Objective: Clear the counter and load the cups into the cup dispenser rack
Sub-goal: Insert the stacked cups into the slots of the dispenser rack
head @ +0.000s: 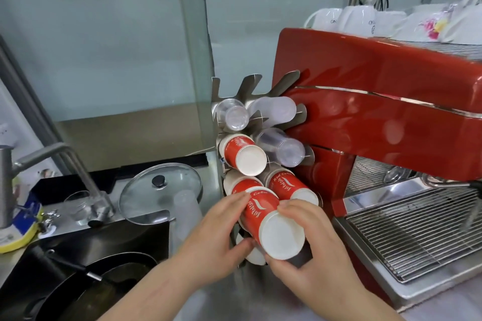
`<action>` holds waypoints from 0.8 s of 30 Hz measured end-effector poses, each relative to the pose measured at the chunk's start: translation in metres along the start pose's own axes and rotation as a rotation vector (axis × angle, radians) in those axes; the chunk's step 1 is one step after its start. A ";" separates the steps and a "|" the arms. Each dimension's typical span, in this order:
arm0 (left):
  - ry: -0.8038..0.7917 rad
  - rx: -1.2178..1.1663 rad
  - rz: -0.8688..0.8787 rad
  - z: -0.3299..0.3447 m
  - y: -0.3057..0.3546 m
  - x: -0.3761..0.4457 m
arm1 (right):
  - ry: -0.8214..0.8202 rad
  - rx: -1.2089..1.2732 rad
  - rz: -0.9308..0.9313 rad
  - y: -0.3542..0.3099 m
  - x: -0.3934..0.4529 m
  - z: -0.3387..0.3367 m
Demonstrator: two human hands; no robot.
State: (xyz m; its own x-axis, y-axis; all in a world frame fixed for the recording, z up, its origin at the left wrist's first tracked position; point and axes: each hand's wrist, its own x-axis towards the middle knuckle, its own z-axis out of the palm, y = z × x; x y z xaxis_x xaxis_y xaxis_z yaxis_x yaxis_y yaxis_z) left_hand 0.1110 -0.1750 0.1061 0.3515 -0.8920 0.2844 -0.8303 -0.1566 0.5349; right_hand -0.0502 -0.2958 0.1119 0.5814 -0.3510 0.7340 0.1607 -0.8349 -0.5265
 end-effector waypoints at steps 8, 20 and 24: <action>-0.008 -0.011 0.035 -0.003 -0.014 0.012 | -0.035 0.002 0.032 0.015 0.010 0.014; 0.014 -0.047 0.026 0.005 -0.031 0.020 | -0.066 0.025 0.007 0.040 0.011 0.025; 0.024 -0.050 0.031 0.005 -0.034 0.024 | -0.069 0.032 -0.001 0.043 0.015 0.028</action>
State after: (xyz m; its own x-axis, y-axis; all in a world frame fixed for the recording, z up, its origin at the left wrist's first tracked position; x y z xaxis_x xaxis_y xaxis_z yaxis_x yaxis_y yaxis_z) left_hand 0.1456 -0.1930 0.0911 0.3370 -0.8853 0.3204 -0.8184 -0.1073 0.5645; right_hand -0.0128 -0.3254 0.0879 0.6350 -0.3189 0.7037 0.1862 -0.8208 -0.5400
